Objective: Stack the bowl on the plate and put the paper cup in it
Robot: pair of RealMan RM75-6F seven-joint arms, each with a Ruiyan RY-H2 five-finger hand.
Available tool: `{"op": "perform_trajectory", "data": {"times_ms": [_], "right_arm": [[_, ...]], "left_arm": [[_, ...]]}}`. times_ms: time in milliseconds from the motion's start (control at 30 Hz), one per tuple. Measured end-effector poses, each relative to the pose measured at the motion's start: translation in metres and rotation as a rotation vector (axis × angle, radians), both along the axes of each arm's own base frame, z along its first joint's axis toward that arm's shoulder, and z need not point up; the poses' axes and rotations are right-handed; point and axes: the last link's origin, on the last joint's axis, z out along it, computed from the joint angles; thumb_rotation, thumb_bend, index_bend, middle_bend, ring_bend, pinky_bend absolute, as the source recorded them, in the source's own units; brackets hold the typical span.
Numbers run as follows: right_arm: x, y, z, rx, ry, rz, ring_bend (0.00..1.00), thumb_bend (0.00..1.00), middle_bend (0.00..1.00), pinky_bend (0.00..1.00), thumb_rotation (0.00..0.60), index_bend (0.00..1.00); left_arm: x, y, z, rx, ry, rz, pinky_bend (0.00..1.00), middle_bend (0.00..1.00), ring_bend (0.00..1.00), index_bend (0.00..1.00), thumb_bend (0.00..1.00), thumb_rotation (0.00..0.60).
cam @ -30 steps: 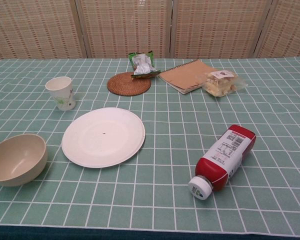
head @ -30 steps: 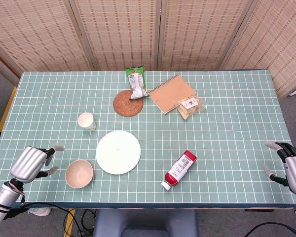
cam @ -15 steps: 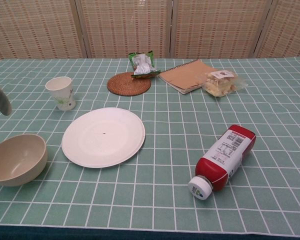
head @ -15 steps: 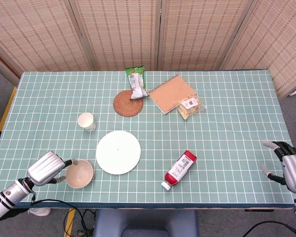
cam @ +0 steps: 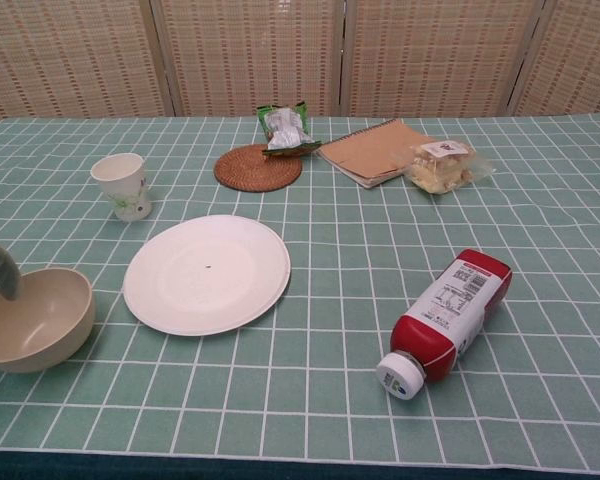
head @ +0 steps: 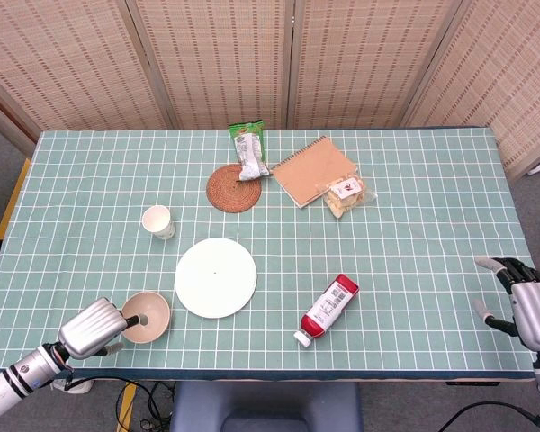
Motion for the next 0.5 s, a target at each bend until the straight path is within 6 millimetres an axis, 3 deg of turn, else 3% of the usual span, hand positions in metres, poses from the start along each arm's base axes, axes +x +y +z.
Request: {"op": "perform_trajectory", "data": {"times_ms": [500], "right_arm": [[0.000,0.004,0.003,-0.009,0.005,-0.011,0.20,0.28,0.29,0.30,0.600,0.24]], "left_arm": [[-0.020,0.001,-0.027,-0.013,0.022,0.022,0.98,0.93,0.91,0.40,0.21,0.600]]}}
